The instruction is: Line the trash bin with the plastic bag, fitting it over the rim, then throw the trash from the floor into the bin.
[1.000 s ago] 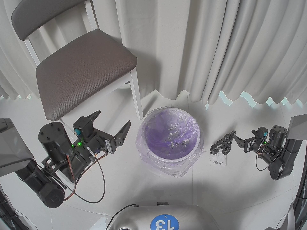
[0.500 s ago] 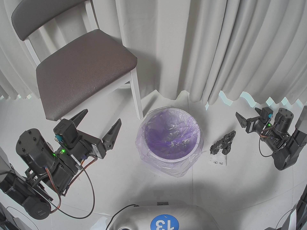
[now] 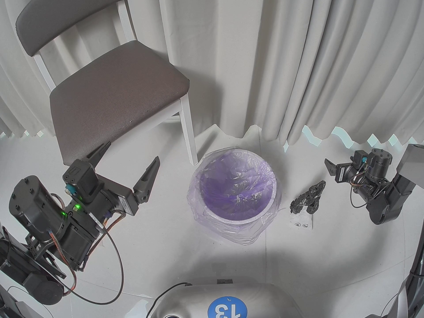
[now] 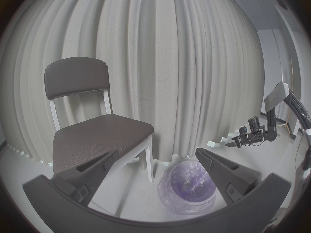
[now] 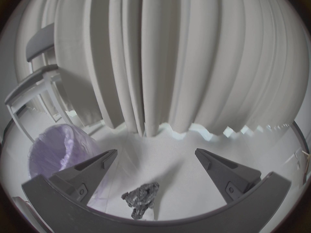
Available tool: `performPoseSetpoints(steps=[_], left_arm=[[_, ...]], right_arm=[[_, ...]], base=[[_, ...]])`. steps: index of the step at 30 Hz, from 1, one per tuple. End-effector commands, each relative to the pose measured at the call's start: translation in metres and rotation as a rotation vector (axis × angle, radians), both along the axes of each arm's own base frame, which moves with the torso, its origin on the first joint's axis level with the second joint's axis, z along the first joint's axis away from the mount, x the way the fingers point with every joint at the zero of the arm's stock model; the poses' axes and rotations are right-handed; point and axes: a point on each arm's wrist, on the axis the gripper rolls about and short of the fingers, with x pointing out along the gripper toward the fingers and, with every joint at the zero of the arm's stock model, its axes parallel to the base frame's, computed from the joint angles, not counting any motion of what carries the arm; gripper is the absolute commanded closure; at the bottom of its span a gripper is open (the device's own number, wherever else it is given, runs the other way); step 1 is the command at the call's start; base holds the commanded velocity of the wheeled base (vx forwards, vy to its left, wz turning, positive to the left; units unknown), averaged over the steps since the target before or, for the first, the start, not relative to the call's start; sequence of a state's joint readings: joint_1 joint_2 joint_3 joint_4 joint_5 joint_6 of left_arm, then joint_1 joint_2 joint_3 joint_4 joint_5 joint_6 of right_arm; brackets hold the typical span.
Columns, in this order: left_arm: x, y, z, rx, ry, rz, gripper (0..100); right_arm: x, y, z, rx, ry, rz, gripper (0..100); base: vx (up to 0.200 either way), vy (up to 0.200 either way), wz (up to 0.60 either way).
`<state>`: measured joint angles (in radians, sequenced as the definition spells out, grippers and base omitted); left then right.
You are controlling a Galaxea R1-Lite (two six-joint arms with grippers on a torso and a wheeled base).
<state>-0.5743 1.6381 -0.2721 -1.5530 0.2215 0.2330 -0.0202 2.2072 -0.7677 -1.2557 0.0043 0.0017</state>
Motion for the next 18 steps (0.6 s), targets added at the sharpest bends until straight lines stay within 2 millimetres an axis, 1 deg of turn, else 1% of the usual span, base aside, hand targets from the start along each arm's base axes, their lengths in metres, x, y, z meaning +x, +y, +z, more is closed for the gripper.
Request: performPoseSetpoints(steps=[1,3,4,5,9,10,12,18], left_arm=[[0.008,-0.005,-0.011,0.031,0.031,0.034,0],[0.009,-0.005,-0.011,0.029,0.029,0.039,0],[0.009,-0.005,-0.011,0.029,0.029,0.039,0],[0.009,-0.005,-0.011,0.028,0.028,0.04,0],[0.01,-0.005,-0.012,0.032,0.032,0.044,0],[0.01,-0.005,-0.012,0.03,0.032,0.045,0],[0.011,-0.005,-0.011,0.031,0.03,0.044,0],[0.012,-0.006,-0.014,0.042,0.037,0.048,0]], right_arm=[[0.013,0.004,-0.014,0.05,0.066,-0.026,0],[0.02,0.004,-0.024,0.075,0.104,-0.033,0],[0.02,0.004,-0.025,0.077,0.106,-0.034,0],[0.028,0.005,-0.036,0.096,0.124,-0.038,0],[0.04,0.003,-0.059,0.101,0.158,-0.049,0],[0.041,0.003,-0.06,0.101,0.16,-0.049,0],[0.045,0.002,-0.07,0.105,0.192,-0.053,0],[0.055,0.004,-0.079,0.181,0.202,-0.072,0]], base=[[0.0,0.0,0.0],[0.0,0.0,0.0],[0.0,0.0,0.0],[0.0,0.0,0.0],[0.0,0.0,0.0],[0.0,0.0,0.0],[0.0,0.0,0.0],[0.0,0.0,0.0]])
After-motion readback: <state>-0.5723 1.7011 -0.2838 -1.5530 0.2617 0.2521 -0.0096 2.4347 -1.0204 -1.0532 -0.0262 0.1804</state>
